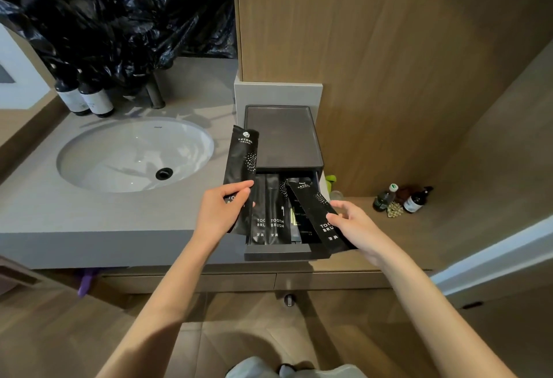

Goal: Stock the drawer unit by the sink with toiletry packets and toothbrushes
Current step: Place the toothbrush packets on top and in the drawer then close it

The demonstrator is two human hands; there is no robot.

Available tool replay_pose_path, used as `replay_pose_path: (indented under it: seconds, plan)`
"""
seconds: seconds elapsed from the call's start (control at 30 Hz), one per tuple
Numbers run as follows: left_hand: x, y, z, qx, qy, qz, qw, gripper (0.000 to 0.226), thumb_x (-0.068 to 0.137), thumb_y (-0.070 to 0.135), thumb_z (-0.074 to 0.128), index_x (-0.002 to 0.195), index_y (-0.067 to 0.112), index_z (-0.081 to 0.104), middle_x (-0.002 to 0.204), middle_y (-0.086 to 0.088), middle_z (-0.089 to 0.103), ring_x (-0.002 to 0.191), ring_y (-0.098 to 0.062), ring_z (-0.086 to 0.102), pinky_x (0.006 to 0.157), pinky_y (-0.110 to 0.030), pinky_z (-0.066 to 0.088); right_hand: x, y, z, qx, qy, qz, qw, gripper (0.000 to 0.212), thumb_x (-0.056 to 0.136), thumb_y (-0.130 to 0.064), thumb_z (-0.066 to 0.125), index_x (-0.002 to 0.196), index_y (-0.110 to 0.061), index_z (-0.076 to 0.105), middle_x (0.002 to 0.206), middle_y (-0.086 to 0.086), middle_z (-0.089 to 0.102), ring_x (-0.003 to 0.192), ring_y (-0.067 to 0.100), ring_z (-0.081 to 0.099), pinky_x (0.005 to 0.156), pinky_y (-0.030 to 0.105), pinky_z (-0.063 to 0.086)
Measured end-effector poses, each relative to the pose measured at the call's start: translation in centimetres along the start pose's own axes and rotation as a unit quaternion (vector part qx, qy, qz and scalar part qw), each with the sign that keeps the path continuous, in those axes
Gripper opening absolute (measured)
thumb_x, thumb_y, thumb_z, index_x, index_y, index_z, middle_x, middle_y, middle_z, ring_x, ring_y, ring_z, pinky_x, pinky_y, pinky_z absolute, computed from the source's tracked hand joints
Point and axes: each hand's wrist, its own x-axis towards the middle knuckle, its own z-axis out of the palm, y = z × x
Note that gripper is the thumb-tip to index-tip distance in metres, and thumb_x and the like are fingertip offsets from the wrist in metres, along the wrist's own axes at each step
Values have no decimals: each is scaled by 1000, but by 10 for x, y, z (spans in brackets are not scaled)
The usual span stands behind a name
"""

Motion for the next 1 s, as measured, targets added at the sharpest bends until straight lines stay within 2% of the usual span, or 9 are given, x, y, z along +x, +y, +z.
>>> replay_pose_path:
  seconds: [0.07, 0.2, 0.37, 0.47, 0.6, 0.67, 0.8, 0.9, 1.0]
  plan:
    - [-2, -2, -1, 2, -3, 0, 1000, 22, 92, 15, 59, 110, 20, 71, 99, 11, 70, 83, 15, 62, 92, -18, 45, 10, 0, 11, 23, 4, 3, 1000, 42, 99, -17, 48, 141, -17, 40, 123, 5, 61, 114, 21, 60, 101, 36, 46]
    - [-6, -2, -4, -9, -8, -11, 1000, 22, 91, 15, 60, 109, 22, 71, 110, 7, 70, 106, -2, 60, 91, -14, 43, 26, -3, 37, 46, 7, -4, 999, 49, 101, -16, 45, 148, -17, 31, 149, 8, 40, 138, 23, 38, 111, 34, 34]
    - [-10, -2, -11, -39, -17, -13, 999, 22, 90, 16, 62, 102, 31, 72, 107, 13, 70, 104, -2, 63, 101, -27, 46, 45, -2, 58, 56, 7, 9, 998, 53, 101, -12, 43, 150, -20, 25, 153, 13, 31, 145, 22, 23, 112, 35, 27]
    - [-10, -3, -14, -56, -19, -16, 998, 22, 89, 16, 63, 100, 33, 73, 106, 14, 71, 103, -15, 68, 101, -39, 48, 53, 0, 65, 47, 28, 5, 999, 53, 100, -8, 44, 149, -21, 26, 151, 12, 34, 143, 24, 27, 107, 31, 31]
    - [-12, -5, -17, -55, -16, -19, 998, 24, 90, 16, 62, 98, 36, 72, 107, 13, 72, 104, -15, 67, 102, -40, 47, 61, 1, 73, -10, 48, -7, 999, 55, 98, -6, 48, 147, -19, 27, 142, 12, 42, 132, 26, 40, 98, 29, 35]
    - [-14, -5, -18, -58, -16, -19, 998, 23, 90, 16, 62, 99, 34, 72, 108, 12, 71, 104, -16, 67, 103, -40, 47, 62, 1, 75, -59, 57, -23, 996, 58, 96, -5, 50, 147, -18, 27, 143, 13, 40, 129, 27, 44, 101, 32, 37]
    - [-16, -7, -23, -56, -10, -20, 998, 22, 90, 16, 62, 100, 33, 72, 109, 10, 71, 105, -17, 67, 103, -41, 47, 58, 2, 78, -175, 74, -77, 979, 68, 93, -6, 56, 150, -16, 22, 140, 11, 31, 104, 24, 55, 92, 26, 41]
    - [-17, -8, -25, -59, -10, -18, 998, 23, 90, 16, 62, 101, 33, 72, 108, 10, 71, 104, -17, 67, 102, -41, 47, 58, 6, 76, -280, 61, -113, 952, 71, 92, -12, 60, 151, -15, 23, 146, 10, 26, 107, 30, 58, 98, 36, 47]
    - [-18, -10, -26, -58, -8, -20, 998, 23, 89, 15, 62, 101, 32, 72, 108, 10, 71, 105, -15, 67, 103, -40, 47, 57, 4, 71, -363, 24, -127, 923, 69, 93, -17, 59, 152, -12, 24, 149, 12, 30, 122, 31, 52, 105, 36, 42]
